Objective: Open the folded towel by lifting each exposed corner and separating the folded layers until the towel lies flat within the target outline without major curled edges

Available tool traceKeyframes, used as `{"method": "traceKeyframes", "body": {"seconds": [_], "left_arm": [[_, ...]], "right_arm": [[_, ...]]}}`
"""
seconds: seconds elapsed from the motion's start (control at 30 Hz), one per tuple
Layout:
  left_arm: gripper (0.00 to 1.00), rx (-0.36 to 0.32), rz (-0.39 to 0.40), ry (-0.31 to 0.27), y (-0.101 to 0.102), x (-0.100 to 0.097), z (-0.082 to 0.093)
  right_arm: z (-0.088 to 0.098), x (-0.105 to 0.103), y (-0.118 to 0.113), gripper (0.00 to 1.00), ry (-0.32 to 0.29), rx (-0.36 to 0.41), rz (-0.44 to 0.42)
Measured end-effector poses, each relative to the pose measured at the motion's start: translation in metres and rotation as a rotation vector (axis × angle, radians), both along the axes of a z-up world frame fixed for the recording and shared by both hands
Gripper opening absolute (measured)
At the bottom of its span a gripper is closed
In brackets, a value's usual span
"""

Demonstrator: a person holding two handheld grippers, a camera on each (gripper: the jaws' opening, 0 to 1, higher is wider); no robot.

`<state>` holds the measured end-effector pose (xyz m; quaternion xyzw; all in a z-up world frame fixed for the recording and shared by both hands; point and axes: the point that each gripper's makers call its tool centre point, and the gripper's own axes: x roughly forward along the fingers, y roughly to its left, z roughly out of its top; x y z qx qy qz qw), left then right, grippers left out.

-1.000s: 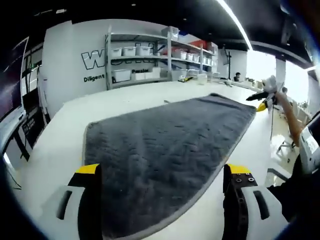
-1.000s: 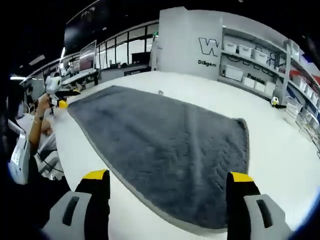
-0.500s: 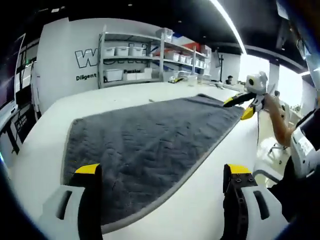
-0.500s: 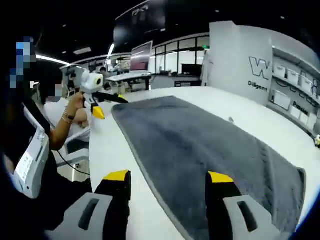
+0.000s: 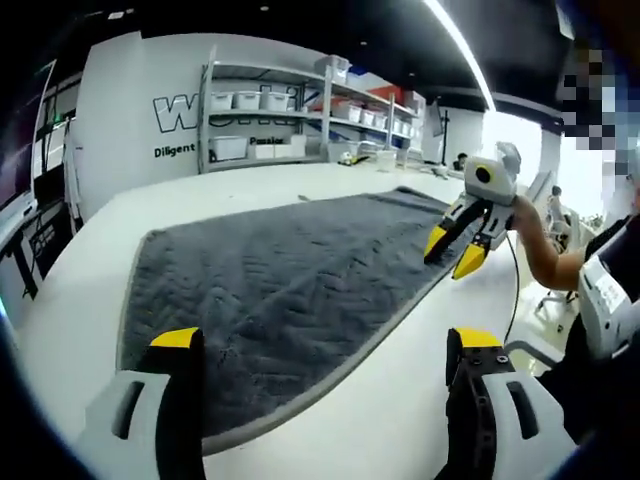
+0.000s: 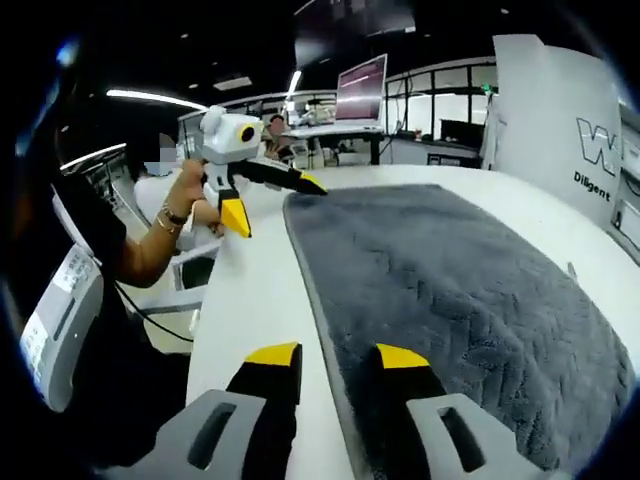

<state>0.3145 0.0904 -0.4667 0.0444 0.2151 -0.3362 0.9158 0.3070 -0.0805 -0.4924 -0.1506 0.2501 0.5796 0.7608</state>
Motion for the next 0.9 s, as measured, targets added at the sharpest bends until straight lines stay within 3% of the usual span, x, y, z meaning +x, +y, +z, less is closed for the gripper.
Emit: {"method": "traceKeyframes", "body": {"seconds": [0.17, 0.5, 0.6, 0.73, 0.9], "left_arm": [[0.99, 0.003, 0.027, -0.001, 0.009, -0.001, 0.002], [0.99, 0.002, 0.038, -0.006, 0.011, -0.006, 0.003], [0.99, 0.004, 0.044, -0.005, 0.014, -0.005, 0.004], [0.99, 0.007, 0.051, -0.006, 0.015, -0.003, 0.004], [0.99, 0.002, 0.079, -0.008, 0.023, 0.002, 0.007]], "right_arm": [[0.0, -0.003, -0.005, 0.16, 0.02, 0.008, -0.005], [0.0, -0.016, -0.005, 0.17, 0.021, 0.005, 0.01], [0.005, -0.018, -0.003, 0.24, -0.014, 0.036, 0.024], [0.013, -0.009, -0.016, 0.38, -0.068, 0.039, -0.045], [0.025, 0.004, -0.059, 0.51, -0.114, 0.016, -0.195]]}}
